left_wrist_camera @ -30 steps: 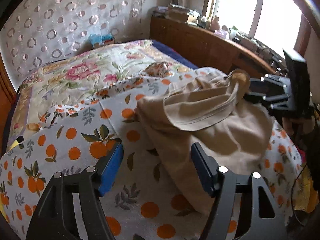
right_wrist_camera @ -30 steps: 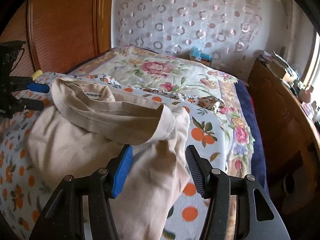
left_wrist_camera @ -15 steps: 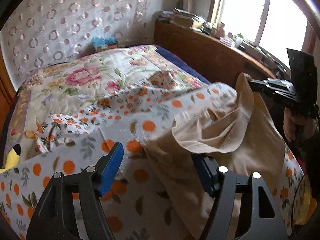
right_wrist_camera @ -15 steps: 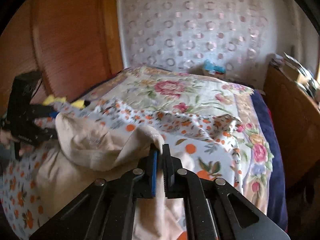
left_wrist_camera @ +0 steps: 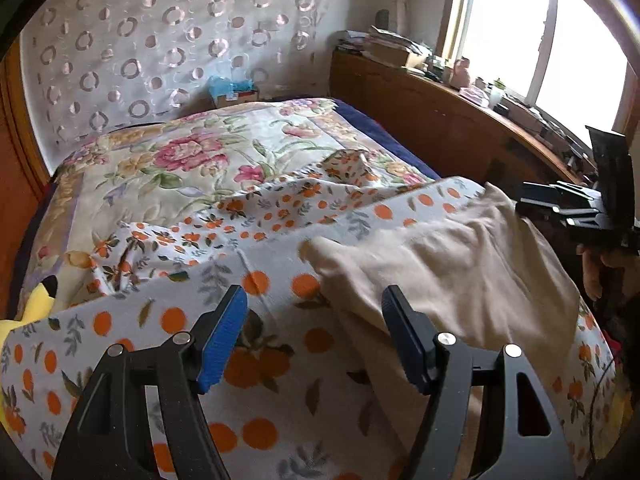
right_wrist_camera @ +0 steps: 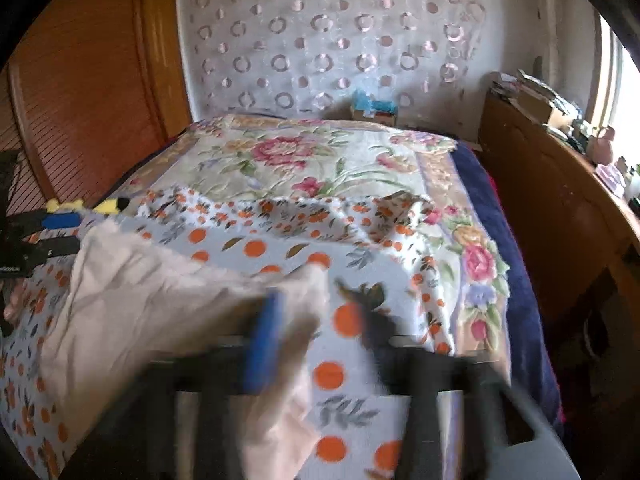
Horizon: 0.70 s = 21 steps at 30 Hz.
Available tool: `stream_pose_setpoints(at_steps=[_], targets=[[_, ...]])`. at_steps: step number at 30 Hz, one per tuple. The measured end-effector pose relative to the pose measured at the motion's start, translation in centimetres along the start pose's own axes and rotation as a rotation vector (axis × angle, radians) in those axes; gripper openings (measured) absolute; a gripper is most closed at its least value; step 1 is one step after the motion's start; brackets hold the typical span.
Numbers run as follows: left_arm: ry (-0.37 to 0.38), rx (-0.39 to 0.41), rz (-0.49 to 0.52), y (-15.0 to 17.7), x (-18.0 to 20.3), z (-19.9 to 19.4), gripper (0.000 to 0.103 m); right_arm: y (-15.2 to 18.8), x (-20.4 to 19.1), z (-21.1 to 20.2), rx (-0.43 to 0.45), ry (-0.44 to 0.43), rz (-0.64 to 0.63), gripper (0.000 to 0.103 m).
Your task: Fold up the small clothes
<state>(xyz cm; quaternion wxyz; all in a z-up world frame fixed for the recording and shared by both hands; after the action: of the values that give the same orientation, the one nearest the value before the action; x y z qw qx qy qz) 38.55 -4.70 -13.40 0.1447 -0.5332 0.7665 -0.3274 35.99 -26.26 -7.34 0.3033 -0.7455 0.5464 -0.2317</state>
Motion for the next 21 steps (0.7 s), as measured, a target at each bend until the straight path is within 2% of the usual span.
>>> stream_pose_setpoints(at_steps=[9, 15, 19, 21], targets=[[0.055, -0.045, 0.007, 0.9, 1.6, 1.6, 0.071, 2.5, 0.2, 1.4, -0.105, -0.021, 0.041, 0.074], [0.073, -0.095, 0.005, 1.5, 2.1, 3.1, 0.071, 2.0, 0.2, 1.9, -0.117, -0.064, 0.065, 0.074], [0.072, -0.097, 0.01, 1.7, 2.4, 3.4, 0.071, 2.3, -0.5, 2.2, -0.138, -0.118, 0.061, 0.074], [0.07, -0.097, 0.018, 1.7, 2.6, 3.5, 0.071, 2.4, -0.5, 2.5, -0.131, -0.116, 0.039, 0.074]])
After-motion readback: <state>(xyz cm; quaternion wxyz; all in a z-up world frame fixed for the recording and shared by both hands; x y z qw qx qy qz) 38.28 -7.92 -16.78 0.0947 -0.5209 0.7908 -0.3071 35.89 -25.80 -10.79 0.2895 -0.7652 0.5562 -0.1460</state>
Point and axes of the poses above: each gripper's, at about its wrist camera, not at the fingertips, and z roughly the way its jaws point, x to its right, y to its underside, the point moved 8 cm from there along z, roughly the way its jaws point, and after that the axes turned 2 degrees about -x, right-handed, at the moved point
